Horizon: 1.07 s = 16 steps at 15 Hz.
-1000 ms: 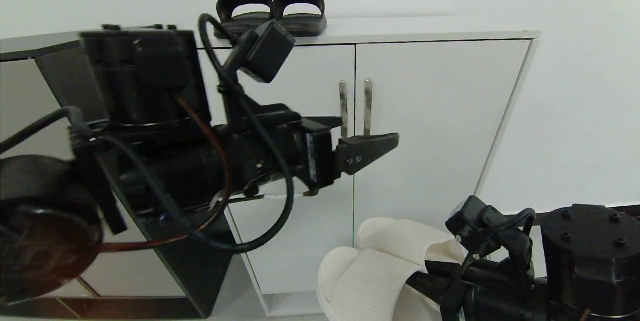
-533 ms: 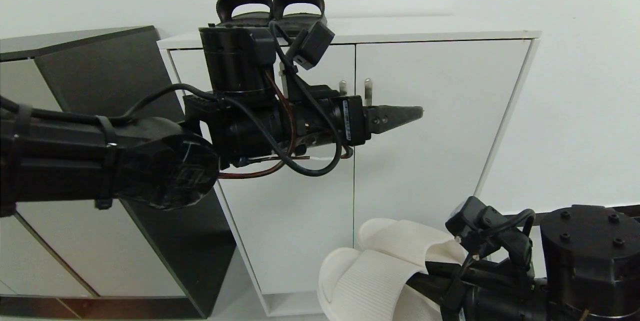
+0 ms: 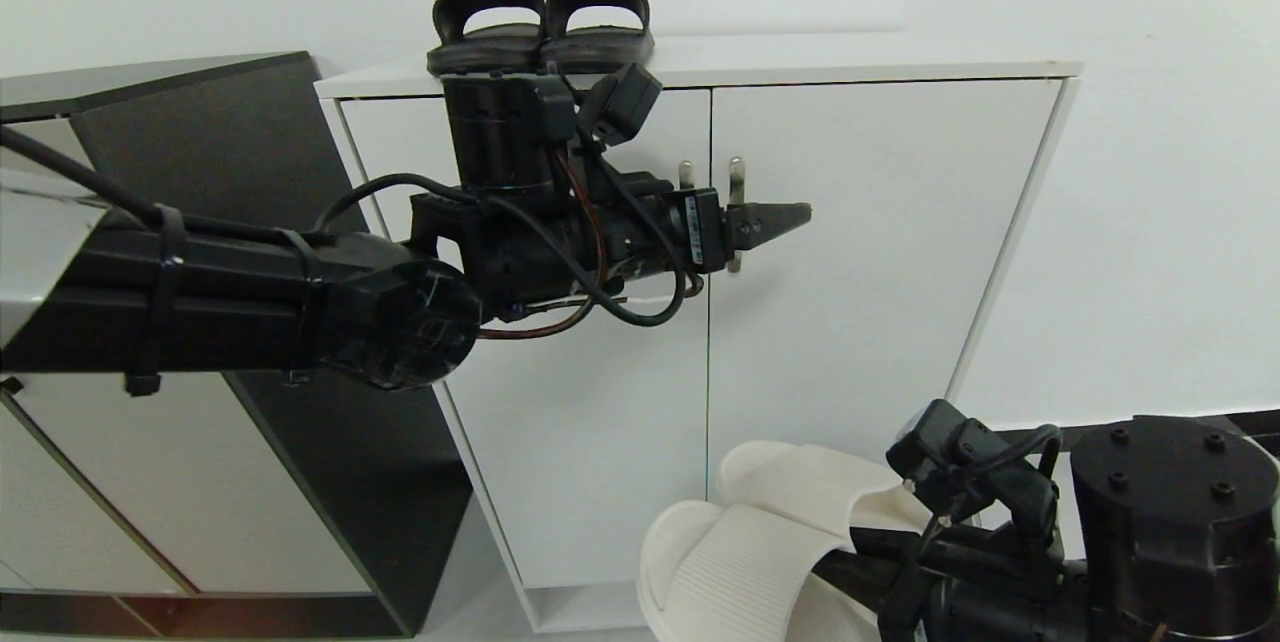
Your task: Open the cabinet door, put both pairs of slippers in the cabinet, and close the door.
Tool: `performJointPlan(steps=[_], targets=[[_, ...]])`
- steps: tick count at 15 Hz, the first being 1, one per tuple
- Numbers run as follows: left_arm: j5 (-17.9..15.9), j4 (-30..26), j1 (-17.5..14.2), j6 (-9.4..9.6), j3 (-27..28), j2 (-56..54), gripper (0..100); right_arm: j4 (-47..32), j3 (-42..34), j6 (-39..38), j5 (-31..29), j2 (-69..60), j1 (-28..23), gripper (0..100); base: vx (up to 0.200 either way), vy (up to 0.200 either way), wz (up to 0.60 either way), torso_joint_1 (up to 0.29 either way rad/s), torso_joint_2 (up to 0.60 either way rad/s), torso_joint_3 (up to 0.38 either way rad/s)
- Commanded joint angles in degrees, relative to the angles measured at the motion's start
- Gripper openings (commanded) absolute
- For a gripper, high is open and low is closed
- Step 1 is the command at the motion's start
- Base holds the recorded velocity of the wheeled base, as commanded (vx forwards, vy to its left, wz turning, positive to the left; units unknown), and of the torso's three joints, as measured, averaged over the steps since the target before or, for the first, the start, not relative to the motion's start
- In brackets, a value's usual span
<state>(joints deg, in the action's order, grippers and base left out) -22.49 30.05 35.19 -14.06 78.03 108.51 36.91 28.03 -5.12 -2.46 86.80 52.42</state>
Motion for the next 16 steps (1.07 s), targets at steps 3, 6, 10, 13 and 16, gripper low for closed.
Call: performJointPlan(steps=[3, 6, 10, 13, 16], targets=[[1.66, -0.34, -0.13, 0.08, 4.06, 3.9, 100, 0.0, 0.01, 0.02, 0.0, 0.21, 0.05, 0, 0.0, 0.0, 0.0, 0.0, 0.0, 0.0], [1.49, -0.25, 0.14, 0.08, 4.23, 4.69, 100, 0.09, 0.01, -0.07, 0.0, 0.21, 0.05, 0, 0.0, 0.0, 0.0, 0.0, 0.0, 0.0], [1.13, 0.01, 0.4, 0.08, 1.77, 2.41, 0, 0.0, -0.87, 0.11, 0.44, -0.14, 0.05, 0, 0.0, 0.0, 0.0, 0.0, 0.0, 0.0], [1.05, 0.18, 1.9, 0.08, -2.8, -1.72, 0, 0.0, -3.15, 2.04, 6.86, -2.95, 0.05, 0, 0.0, 0.0, 0.0, 0.0, 0.0, 0.0], [1.05, 0.36, 3.83, 0.17, -8.51, -6.03, 0, -0.09, -5.0, 2.75, 10.72, -5.15, 0.05, 0, 0.0, 0.0, 0.0, 0.0, 0.0, 0.0]])
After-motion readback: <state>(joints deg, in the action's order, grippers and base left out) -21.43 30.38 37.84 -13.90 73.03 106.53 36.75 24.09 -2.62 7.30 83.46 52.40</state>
